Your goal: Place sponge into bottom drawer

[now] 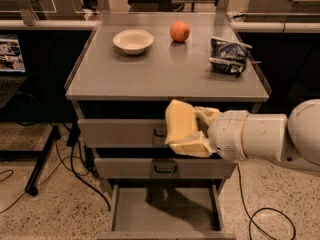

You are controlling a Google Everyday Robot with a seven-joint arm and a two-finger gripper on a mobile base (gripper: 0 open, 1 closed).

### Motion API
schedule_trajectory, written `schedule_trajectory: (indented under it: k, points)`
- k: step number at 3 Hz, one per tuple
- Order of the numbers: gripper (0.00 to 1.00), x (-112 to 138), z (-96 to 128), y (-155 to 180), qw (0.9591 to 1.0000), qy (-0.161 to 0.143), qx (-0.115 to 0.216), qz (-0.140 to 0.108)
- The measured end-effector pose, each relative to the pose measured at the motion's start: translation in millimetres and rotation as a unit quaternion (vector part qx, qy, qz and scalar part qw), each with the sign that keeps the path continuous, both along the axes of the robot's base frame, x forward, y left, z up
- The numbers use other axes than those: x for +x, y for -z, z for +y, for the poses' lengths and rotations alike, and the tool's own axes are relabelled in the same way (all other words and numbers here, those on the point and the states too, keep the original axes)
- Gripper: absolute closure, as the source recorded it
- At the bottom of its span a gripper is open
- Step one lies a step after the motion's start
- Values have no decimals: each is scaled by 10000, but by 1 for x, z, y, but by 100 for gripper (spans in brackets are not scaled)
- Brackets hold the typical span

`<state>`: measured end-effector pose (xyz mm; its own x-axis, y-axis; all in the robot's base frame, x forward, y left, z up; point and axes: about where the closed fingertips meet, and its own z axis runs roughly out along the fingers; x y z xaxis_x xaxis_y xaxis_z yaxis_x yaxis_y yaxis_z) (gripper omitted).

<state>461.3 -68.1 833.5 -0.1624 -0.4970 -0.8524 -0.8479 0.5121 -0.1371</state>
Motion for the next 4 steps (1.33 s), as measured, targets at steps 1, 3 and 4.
schedule_trajectory:
  k: [1, 3, 4]
  points:
    - [100, 0, 0, 0, 10000, 0, 0, 0]
    - [100, -1, -29, 88, 9963, 736, 95, 427]
    - [100, 1, -48, 141, 9907, 1141, 90, 735]
